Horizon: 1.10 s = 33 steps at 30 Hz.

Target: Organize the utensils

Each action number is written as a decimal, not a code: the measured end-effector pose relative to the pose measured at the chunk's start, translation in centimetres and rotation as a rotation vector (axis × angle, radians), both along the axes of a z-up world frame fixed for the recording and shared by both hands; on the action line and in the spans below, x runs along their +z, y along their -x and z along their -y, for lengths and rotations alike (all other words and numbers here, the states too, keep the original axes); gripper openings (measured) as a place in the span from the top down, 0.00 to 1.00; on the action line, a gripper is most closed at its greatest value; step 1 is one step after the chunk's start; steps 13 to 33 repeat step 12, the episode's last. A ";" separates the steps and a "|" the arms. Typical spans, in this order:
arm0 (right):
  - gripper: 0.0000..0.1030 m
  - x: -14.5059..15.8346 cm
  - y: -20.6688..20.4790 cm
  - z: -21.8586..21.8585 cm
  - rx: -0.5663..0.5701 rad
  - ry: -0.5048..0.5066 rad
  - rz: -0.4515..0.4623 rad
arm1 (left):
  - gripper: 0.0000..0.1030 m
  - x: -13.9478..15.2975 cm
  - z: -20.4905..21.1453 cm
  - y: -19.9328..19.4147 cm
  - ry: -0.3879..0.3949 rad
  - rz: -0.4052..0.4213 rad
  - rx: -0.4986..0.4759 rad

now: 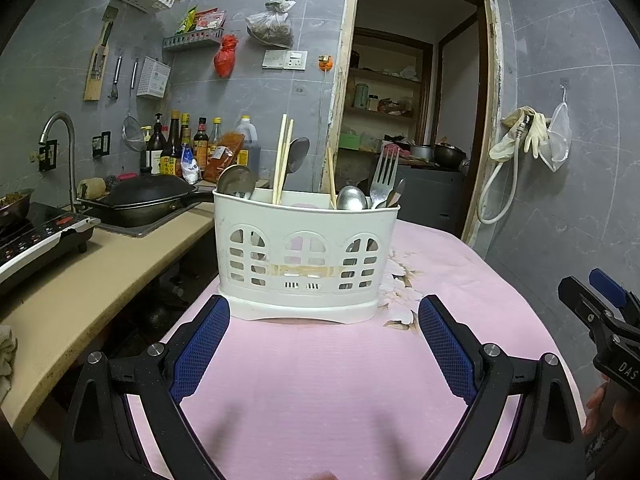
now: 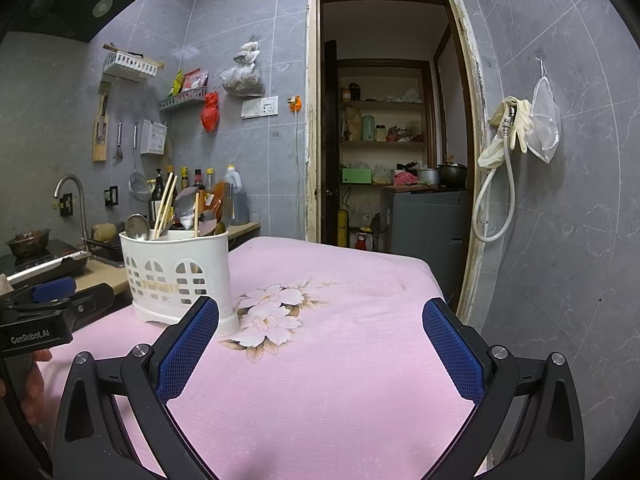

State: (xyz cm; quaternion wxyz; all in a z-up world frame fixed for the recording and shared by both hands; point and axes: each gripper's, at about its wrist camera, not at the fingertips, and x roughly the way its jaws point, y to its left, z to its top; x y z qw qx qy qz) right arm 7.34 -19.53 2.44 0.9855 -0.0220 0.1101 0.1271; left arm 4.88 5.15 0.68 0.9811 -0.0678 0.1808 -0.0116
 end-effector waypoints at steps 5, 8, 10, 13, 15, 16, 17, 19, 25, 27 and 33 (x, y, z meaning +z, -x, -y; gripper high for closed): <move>0.00 0.0 0.0 -0.1 0.000 0.002 -0.001 | 0.10 -0.3 0.1 0.2 -0.027 0.013 0.033; 0.00 -0.1 -0.1 -0.2 0.002 0.008 -0.007 | 0.10 -0.5 -0.1 0.2 -0.026 0.012 0.037; 0.00 -0.2 -0.1 -0.1 0.003 0.007 -0.008 | 0.10 -0.4 -0.1 0.1 -0.025 0.014 0.042; 0.00 -0.2 -0.1 -0.2 0.003 0.007 -0.008 | 0.10 -0.4 -0.1 0.1 -0.026 0.017 0.045; 0.00 -0.2 -0.1 -0.2 0.003 0.007 -0.008 | 0.10 -0.4 -0.1 0.1 -0.026 0.017 0.045; 0.00 -0.2 -0.1 -0.2 0.003 0.007 -0.008 | 0.10 -0.4 -0.1 0.1 -0.026 0.017 0.045; 0.00 -0.2 -0.1 -0.2 0.003 0.007 -0.008 | 0.10 -0.4 -0.1 0.1 -0.026 0.017 0.045; 0.00 -0.2 -0.1 -0.2 0.003 0.007 -0.008 | 0.10 -0.4 -0.1 0.1 -0.026 0.017 0.045; 0.00 -0.2 -0.1 -0.2 0.003 0.007 -0.008 | 0.10 -0.4 -0.1 0.1 -0.026 0.017 0.045; 0.00 -0.2 -0.1 -0.2 0.003 0.007 -0.008 | 0.10 -0.4 -0.1 0.1 -0.026 0.017 0.045; 0.00 -0.2 -0.1 -0.2 0.003 0.007 -0.008 | 0.10 -0.4 -0.1 0.1 -0.026 0.017 0.045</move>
